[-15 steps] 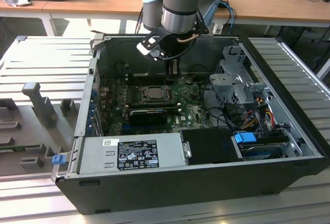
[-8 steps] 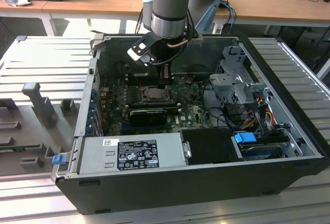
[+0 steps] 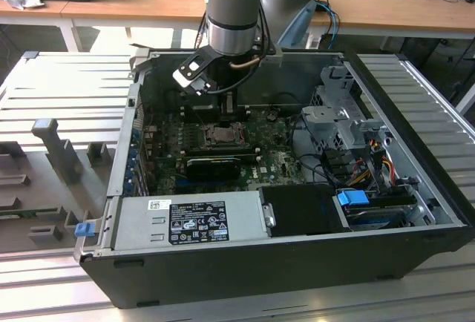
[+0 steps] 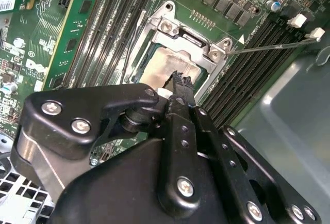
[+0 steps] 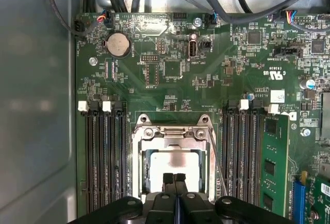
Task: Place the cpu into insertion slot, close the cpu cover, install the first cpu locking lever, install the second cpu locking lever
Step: 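Close the cpu cover, then install the first cpu locking lever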
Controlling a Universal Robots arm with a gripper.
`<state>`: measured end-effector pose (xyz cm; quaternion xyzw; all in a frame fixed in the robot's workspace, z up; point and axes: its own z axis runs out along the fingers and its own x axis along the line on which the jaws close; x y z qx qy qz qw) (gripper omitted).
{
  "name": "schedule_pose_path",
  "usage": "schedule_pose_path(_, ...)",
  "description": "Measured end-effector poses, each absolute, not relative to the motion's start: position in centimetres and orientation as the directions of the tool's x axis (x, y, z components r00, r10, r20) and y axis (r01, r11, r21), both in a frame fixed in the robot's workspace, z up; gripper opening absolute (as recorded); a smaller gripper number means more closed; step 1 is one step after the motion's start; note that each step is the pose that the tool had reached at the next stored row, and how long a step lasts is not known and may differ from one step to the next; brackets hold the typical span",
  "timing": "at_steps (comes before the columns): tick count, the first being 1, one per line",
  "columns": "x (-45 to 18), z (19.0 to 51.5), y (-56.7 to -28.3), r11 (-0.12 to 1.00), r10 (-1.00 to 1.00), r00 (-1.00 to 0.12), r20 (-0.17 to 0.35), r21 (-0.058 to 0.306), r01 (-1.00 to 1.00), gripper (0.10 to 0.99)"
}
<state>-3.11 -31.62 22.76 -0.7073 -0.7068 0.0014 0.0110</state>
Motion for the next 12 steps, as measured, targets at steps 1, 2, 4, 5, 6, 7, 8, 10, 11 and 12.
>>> schedule_pose_path(1, -3.12, 22.76, -31.62, -0.001, 1.000, 0.001, 0.014, -0.018, 1.000, 0.106)
schedule_pose_path(2, -3.12, 22.76, -31.62, -0.001, 1.000, 0.001, 0.014, -0.018, 1.000, 0.106)
schedule_pose_path(4, -3.12, 22.90, -31.62, -0.001, 1.000, 0.001, 0.013, -0.018, 1.000, 0.106)
schedule_pose_path(5, -3.12, 23.00, -31.61, -0.001, 1.000, 0.001, 0.014, -0.017, 1.000, 0.106)
schedule_pose_path(6, -3.13, 23.05, -31.62, -0.001, 1.000, 0.001, 0.014, -0.018, 1.000, 0.106)
schedule_pose_path(7, -3.13, 23.14, -31.62, -0.001, 1.000, 0.001, 0.013, -0.018, 1.000, 0.106)
schedule_pose_path(8, -3.13, 23.25, -31.62, -0.001, 1.000, 0.001, 0.014, -0.018, 1.000, 0.106)
schedule_pose_path(10, -3.12, 23.36, -31.61, -0.001, 1.000, 0.001, 0.014, -0.017, 1.000, 0.106)
schedule_pose_path(11, -3.13, 23.43, -31.62, -0.001, 1.000, 0.001, 0.014, -0.018, 1.000, 0.106)
schedule_pose_path(12, -3.13, 23.52, -31.62, -0.001, 1.000, 0.001, 0.013, -0.018, 1.000, 0.106)
